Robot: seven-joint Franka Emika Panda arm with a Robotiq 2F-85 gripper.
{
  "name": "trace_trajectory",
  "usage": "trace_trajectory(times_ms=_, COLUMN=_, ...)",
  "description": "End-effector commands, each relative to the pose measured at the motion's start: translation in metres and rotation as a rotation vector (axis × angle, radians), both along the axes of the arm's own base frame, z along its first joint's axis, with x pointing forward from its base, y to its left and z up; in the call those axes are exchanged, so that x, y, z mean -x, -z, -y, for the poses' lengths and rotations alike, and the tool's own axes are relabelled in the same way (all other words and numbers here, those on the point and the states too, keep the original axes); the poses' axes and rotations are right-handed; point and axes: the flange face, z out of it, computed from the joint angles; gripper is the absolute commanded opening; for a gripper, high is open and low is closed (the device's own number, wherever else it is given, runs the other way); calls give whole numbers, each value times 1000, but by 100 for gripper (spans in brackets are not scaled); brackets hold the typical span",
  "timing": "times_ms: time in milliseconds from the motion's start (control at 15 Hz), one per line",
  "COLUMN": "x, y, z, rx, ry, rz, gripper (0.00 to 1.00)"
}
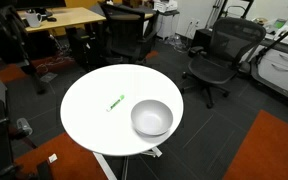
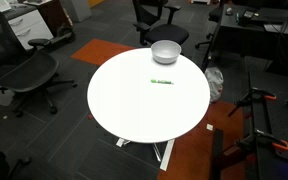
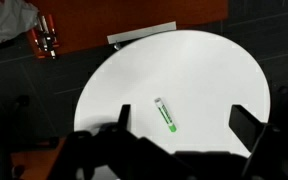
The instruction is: Get the marker from the table and put it in the white bowl
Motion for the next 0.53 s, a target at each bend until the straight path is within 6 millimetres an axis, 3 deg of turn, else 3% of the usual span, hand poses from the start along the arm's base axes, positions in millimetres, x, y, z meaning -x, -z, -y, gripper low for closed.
trace_trajectory(times_ms=0, x=0, y=-1, z=0, rx=0, ry=0, rz=-1, gripper=100)
trace_trajectory(times_ms=333, x=0, y=-1, z=0, rx=0, ry=0, rz=-1, gripper=100)
trace_trajectory(times_ms=467, x=-10, y=4, z=-4, rx=49, ry=-25, rz=-35, gripper=100)
